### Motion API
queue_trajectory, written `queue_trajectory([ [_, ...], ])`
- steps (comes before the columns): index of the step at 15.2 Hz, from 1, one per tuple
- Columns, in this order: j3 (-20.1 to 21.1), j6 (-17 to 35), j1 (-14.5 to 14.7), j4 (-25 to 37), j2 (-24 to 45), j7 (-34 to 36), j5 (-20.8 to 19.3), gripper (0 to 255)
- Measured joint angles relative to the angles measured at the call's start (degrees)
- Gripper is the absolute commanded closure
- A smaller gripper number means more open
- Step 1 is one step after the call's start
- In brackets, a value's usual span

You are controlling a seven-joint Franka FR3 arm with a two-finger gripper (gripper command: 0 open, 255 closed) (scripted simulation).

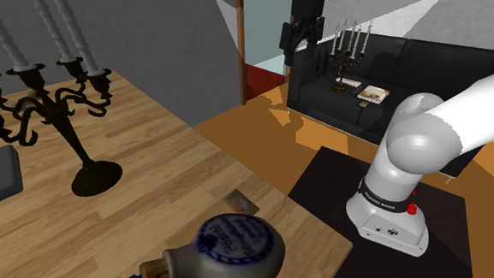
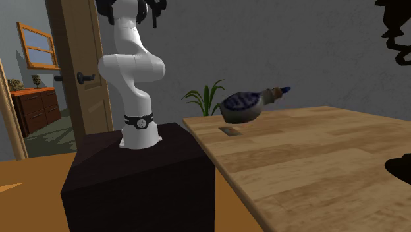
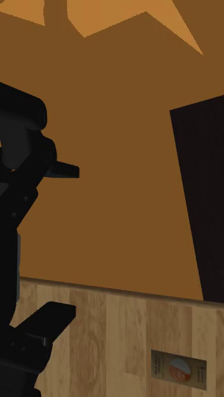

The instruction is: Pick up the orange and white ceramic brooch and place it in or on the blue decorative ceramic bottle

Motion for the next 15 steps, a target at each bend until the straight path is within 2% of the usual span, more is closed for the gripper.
queue_trajectory([
  [4, 2.2, 2.3, 0.8, -3.1, -0.7, 2.6, 1.5, 0],
  [15, 12.9, 16.1, 6.0, -14.5, 2.3, 14.3, 9.1, 0],
])
